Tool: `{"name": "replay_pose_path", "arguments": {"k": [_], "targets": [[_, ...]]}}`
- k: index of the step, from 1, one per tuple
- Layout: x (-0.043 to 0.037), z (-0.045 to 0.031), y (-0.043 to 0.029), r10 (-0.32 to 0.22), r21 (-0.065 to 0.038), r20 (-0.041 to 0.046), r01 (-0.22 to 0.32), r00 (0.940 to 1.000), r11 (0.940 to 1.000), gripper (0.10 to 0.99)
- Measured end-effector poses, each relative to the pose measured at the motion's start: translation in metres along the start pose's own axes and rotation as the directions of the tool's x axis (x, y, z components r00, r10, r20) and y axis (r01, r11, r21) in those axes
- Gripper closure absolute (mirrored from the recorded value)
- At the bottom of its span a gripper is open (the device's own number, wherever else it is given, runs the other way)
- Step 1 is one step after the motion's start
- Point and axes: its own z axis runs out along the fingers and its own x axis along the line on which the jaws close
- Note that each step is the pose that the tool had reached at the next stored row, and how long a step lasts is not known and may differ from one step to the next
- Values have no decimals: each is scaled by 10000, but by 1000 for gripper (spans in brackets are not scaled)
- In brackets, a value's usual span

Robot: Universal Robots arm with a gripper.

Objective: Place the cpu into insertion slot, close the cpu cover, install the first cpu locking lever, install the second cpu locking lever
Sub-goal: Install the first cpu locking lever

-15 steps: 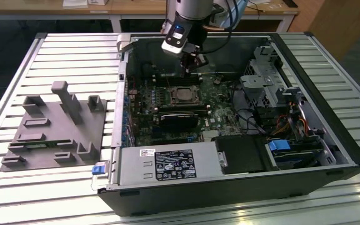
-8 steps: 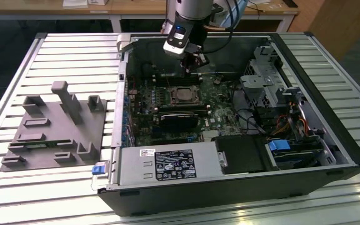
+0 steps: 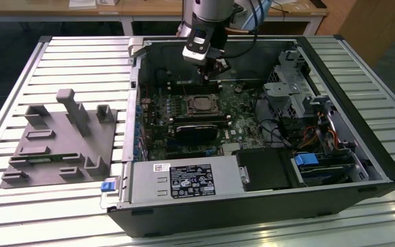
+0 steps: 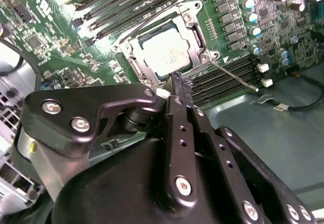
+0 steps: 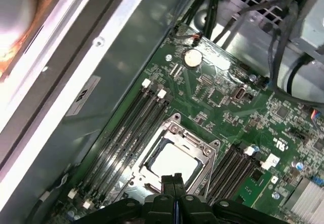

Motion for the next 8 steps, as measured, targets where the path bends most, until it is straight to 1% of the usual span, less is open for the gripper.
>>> {"name": "replay_pose_path", "arguments": {"k": [2, 4, 6, 8], "targets": [[0, 0, 0, -347, 6, -2, 347, 9994, 9994, 969], [0, 0, 0, -724, 11, -5, 724, 9974, 9974, 969], [0, 1, 0, -1082, 15, -9, 1082, 9941, 9941, 969], [0, 1, 0, -1440, 19, -12, 1440, 9896, 9896, 969]]}}
